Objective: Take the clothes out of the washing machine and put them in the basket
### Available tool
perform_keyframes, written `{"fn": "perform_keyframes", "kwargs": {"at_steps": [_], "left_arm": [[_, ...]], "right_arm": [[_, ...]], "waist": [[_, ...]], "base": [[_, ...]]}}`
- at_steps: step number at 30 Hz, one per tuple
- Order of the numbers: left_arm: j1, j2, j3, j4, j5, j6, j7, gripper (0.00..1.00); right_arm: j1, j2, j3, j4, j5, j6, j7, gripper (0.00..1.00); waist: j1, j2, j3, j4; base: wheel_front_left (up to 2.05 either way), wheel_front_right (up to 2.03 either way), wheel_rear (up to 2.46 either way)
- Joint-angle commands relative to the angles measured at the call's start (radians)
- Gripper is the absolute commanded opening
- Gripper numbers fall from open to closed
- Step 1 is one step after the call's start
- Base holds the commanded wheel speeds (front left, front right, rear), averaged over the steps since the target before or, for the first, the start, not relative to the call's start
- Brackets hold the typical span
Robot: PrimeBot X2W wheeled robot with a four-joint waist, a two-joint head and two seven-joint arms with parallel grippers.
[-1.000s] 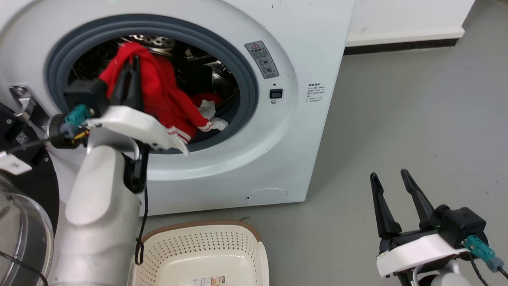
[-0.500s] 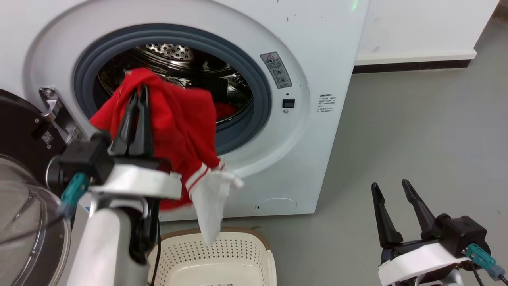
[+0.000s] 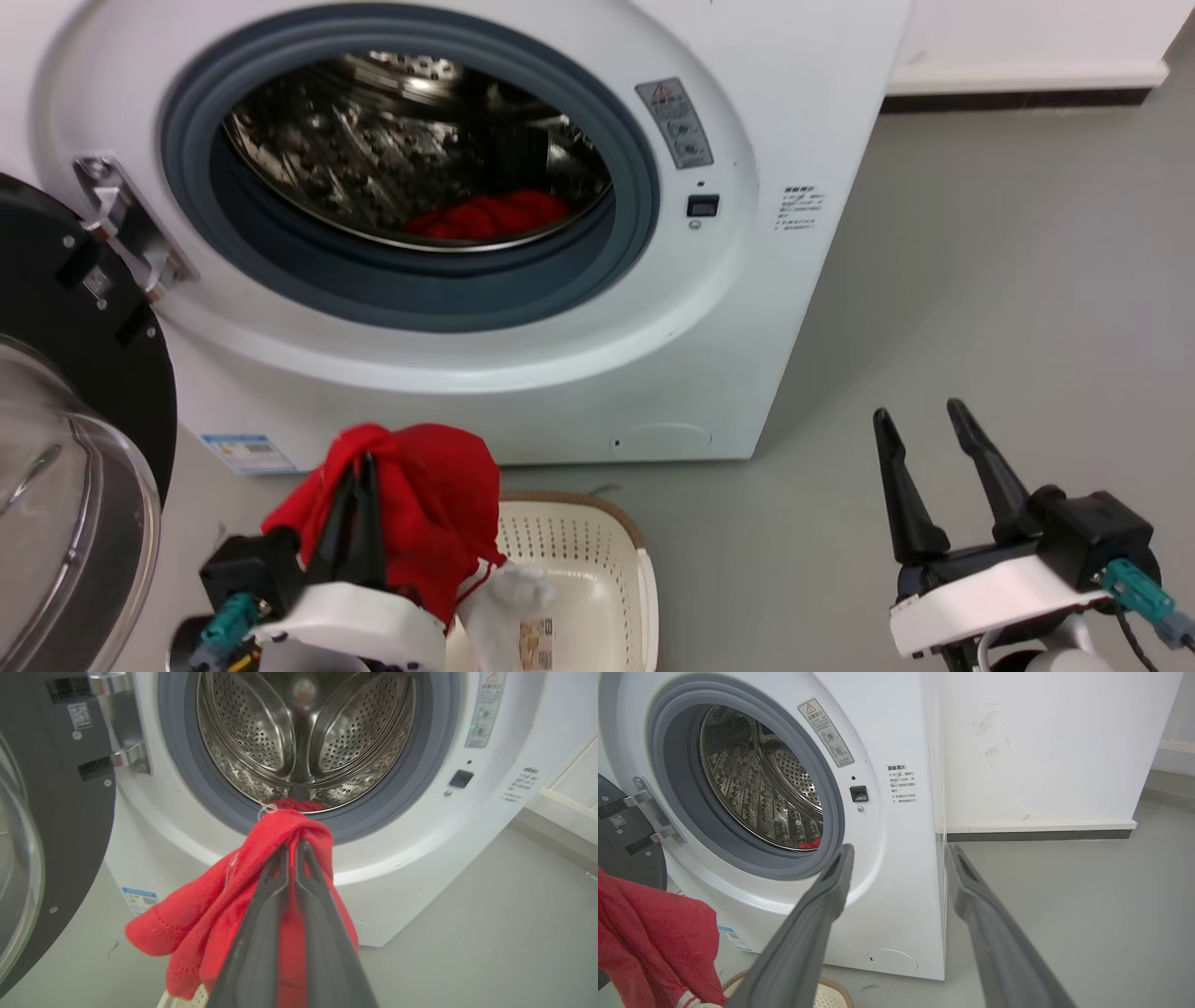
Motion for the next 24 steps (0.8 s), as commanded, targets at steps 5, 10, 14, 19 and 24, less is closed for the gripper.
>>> {"fn": "perform_keyframes", "kwargs": {"at_steps": [5, 10, 14, 19, 24], "left_arm": [[-0.012, -0.015, -0.026, 0.157, -0.024, -0.001, -0.057, 0.00], [-0.091, -0.021, -0.042, 0.358, -0.044, -0.017, -0.118, 0.00], [-0.194, -0.023, -0.051, 0.526, -0.045, -0.036, -0.153, 0.00], [-0.344, -0.019, -0.048, 0.744, -0.045, -0.058, -0.187, 0.00], [-0.482, -0.013, -0.041, 0.933, -0.028, -0.050, -0.215, 0.00]], "right_arm": [[-0.054, 0.001, 0.003, -0.012, -0.010, 0.000, -0.009, 1.00], [-0.105, 0.001, 0.013, -0.006, -0.009, 0.000, -0.021, 1.00], [-0.149, 0.001, 0.022, -0.008, -0.015, 0.000, -0.031, 1.00], [-0.200, 0.001, 0.033, -0.011, -0.018, 0.000, -0.039, 1.00], [-0.240, 0.001, 0.043, -0.005, -0.012, 0.000, -0.053, 1.00]], "waist": [[0.0001, 0.0000, 0.118, 0.012], [0.0001, 0.0000, 0.211, 0.011], [0.0001, 0.0000, 0.290, 0.004], [0.0001, 0.0000, 0.387, -0.018], [0.0001, 0.0000, 0.474, -0.046]], "base": [[0.00, 0.00, 0.00], [0.00, 0.00, 0.00], [0.00, 0.00, 0.00], [0.00, 0.00, 0.00], [0.00, 0.00, 0.00]]}}
